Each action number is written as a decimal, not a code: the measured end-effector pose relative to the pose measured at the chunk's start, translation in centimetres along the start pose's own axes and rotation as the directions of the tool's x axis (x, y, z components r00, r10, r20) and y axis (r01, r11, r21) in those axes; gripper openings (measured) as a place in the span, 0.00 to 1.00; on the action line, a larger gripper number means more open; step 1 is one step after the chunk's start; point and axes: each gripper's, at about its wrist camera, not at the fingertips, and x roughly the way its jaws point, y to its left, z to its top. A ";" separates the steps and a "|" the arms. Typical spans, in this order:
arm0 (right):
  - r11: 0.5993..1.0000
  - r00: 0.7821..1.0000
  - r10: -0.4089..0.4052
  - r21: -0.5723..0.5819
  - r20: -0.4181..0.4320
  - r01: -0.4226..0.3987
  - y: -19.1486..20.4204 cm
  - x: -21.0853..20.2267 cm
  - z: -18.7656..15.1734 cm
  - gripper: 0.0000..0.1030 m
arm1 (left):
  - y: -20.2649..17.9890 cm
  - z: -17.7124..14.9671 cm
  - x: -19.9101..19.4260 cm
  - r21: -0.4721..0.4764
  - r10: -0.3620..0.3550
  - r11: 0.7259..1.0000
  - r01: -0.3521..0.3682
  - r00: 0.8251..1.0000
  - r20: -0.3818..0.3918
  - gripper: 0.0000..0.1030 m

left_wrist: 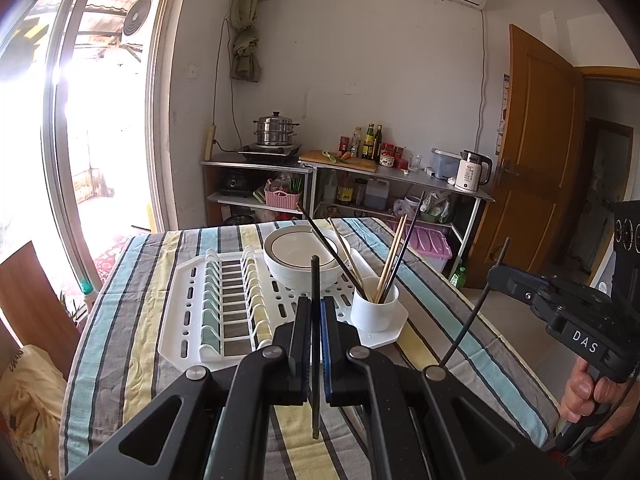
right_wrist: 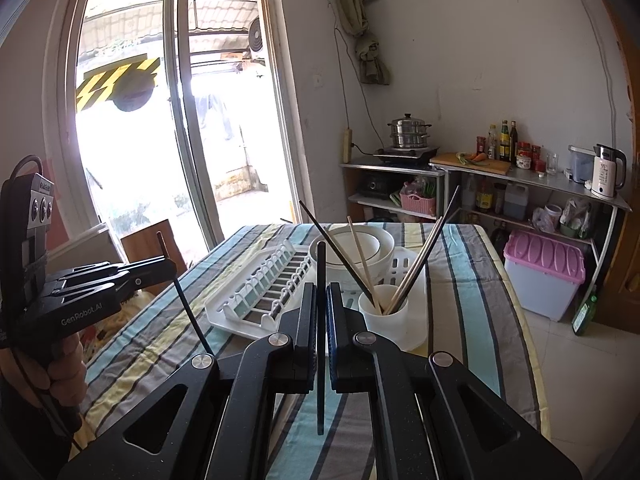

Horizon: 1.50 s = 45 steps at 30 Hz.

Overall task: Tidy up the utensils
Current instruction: 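Carry the black chopstick with the right gripper above the white cup, then lower the black chopstick into the white cup and open the right gripper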

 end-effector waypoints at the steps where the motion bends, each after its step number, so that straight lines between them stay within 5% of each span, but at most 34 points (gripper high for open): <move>1: 1.000 1.000 -0.004 -0.004 0.004 0.004 -0.1 -0.1 0.2 0.04 | 0.0 0.3 0.1 0.001 -0.002 1.000 0.002 1.000 0.001 0.04; 25: 0.998 0.995 -0.066 -0.013 0.078 0.067 -3.4 1.2 6.9 0.04 | -4.3 9.7 5.9 0.026 -0.113 0.993 0.113 0.994 0.008 0.04; 45: 0.997 0.991 -0.078 0.006 0.105 0.078 -5.5 5.0 10.1 0.04 | -4.7 13.9 11.7 0.013 -0.137 0.991 0.137 0.990 0.019 0.04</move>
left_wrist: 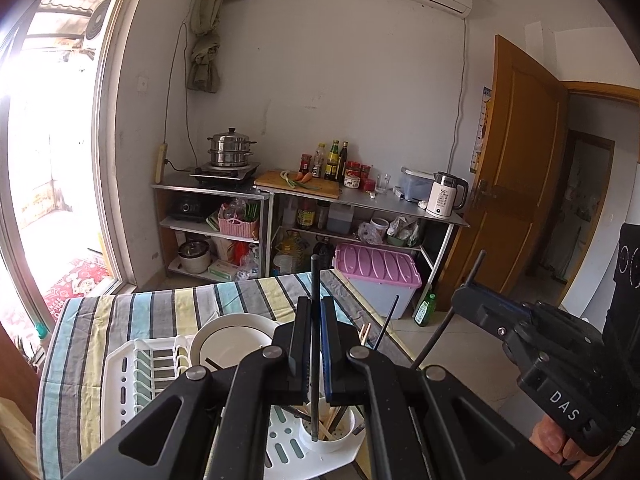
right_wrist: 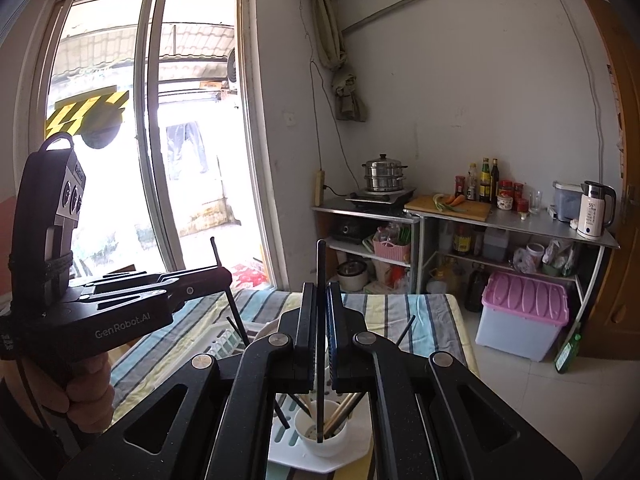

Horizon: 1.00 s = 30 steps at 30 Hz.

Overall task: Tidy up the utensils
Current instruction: 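Lower the black chopstick into the white cup and open the right gripper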

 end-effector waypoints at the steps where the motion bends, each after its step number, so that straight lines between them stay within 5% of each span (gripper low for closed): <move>1: 1.000 1.000 -0.001 0.002 -0.002 0.001 0.0 0.2 0.0 0.04 | 0.0 0.1 0.4 0.001 0.000 1.000 0.000 1.000 0.000 0.04; 30: 0.995 0.986 -0.052 0.071 -0.156 0.064 -3.6 5.2 -4.4 0.05 | 3.7 -4.5 6.5 -0.064 0.039 0.997 -0.048 0.991 -0.124 0.05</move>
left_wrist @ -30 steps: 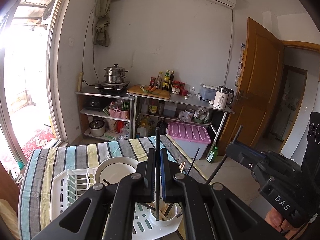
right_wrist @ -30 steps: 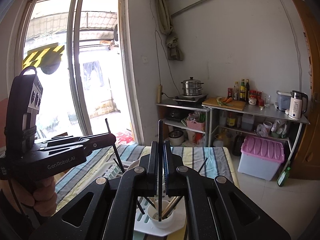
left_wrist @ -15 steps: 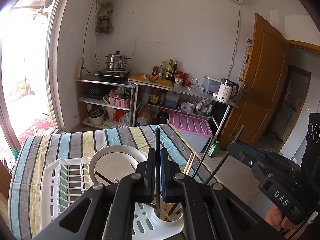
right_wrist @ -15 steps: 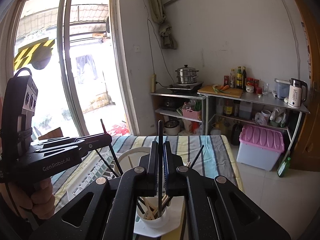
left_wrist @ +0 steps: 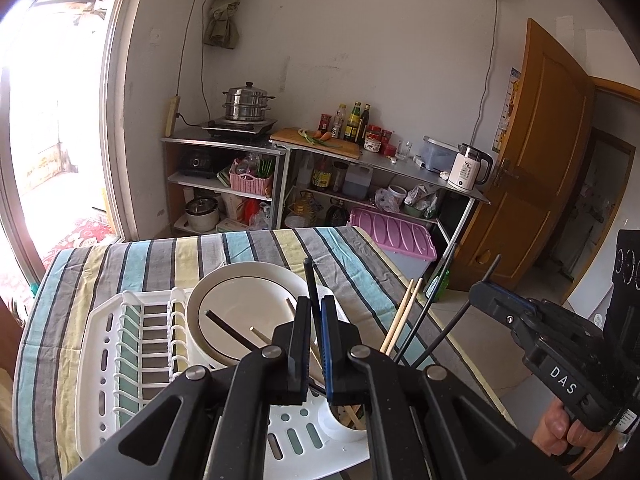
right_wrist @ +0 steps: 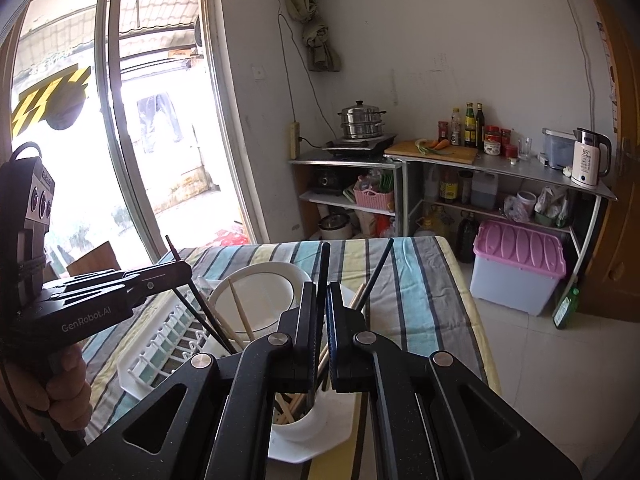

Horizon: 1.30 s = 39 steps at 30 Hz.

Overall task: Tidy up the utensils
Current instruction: 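Lower the black chopstick into the white cup and open the right gripper, then move the right gripper back over the black chopsticks on the cloth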

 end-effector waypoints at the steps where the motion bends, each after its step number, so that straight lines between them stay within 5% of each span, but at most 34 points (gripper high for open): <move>1: 1.000 1.000 0.001 0.008 -0.002 -0.001 -0.2 0.0 0.0 0.05 | 0.1 0.0 0.0 -0.001 0.009 1.000 -0.009 1.000 0.000 0.05; 21: 1.000 1.000 0.002 0.009 -0.012 -0.002 -0.3 -1.7 -0.7 0.14 | 1.6 -2.2 -2.6 -0.031 0.044 0.999 -0.043 0.999 0.015 0.10; 39: 0.999 0.999 0.044 -0.022 -0.017 -0.044 1.6 -8.0 -8.3 0.14 | 2.1 -12.4 -10.0 -0.061 0.082 0.995 -0.080 0.996 0.019 0.10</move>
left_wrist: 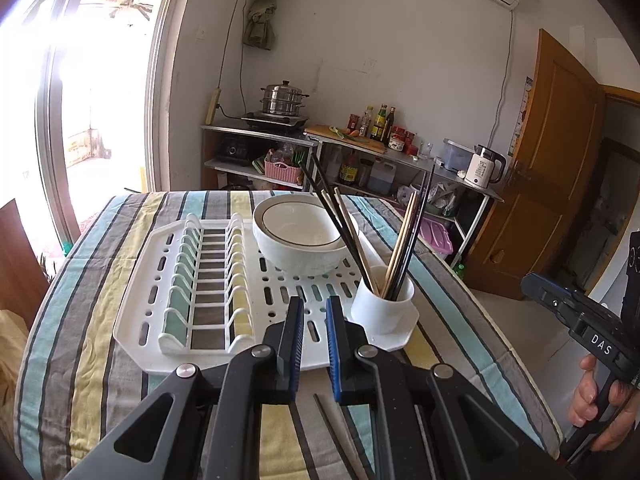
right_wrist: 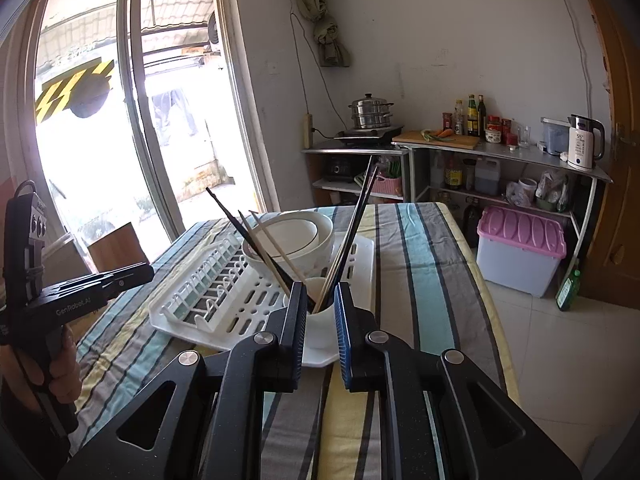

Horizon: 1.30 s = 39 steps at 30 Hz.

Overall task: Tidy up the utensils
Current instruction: 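Move the right gripper back over the black chopsticks on the cloth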

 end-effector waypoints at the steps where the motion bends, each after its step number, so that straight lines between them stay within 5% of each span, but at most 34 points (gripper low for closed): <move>1: 1.000 1.000 0.002 0.000 -0.004 -0.002 0.1 -0.3 -0.5 0.14 | -0.1 -0.7 -0.2 0.004 0.004 1.000 -0.004 1.000 -0.004 0.10; 18: 0.999 0.996 0.035 -0.004 -0.083 -0.035 2.3 -4.1 -9.1 0.14 | -2.7 -10.2 -5.2 0.029 0.050 0.998 -0.050 0.998 -0.022 0.10; 39: 1.000 0.984 0.024 -0.010 -0.175 -0.026 1.1 -1.3 -10.9 0.22 | -3.0 -12.0 -0.9 0.030 0.068 0.997 -0.065 0.987 -0.146 0.10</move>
